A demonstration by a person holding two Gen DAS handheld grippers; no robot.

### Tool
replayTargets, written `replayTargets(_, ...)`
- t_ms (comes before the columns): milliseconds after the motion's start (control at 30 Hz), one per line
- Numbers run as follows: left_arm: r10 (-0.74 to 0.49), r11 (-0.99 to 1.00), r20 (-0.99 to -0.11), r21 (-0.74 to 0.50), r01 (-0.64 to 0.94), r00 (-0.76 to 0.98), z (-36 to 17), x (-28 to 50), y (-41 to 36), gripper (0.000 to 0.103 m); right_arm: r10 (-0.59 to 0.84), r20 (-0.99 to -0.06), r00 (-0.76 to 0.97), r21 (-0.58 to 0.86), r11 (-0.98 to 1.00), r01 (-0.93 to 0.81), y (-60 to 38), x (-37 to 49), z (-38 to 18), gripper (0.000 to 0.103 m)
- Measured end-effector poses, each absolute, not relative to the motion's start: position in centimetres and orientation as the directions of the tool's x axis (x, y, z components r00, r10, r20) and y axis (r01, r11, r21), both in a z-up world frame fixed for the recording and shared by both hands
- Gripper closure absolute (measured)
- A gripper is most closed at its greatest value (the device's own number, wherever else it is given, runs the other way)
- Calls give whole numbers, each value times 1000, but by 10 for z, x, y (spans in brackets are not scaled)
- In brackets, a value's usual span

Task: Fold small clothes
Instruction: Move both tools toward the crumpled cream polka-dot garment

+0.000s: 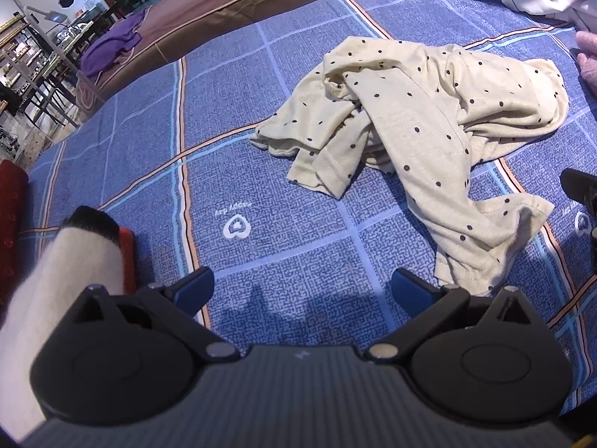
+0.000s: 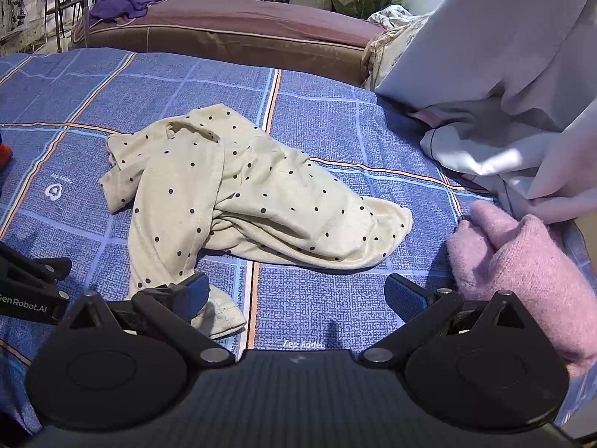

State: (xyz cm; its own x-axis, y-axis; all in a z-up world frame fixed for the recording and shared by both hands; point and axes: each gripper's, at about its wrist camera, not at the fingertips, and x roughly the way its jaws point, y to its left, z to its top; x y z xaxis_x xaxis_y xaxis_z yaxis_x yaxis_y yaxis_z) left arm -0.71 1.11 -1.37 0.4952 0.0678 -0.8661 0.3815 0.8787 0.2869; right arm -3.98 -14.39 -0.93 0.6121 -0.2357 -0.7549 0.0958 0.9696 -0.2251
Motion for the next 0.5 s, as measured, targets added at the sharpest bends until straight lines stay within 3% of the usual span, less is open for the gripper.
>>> replayTargets(500, 68, 876, -868, 288, 387, 492, -17, -9, 13, 0, -232, -759, 609, -223, 970, 91, -143, -40, -10, 0)
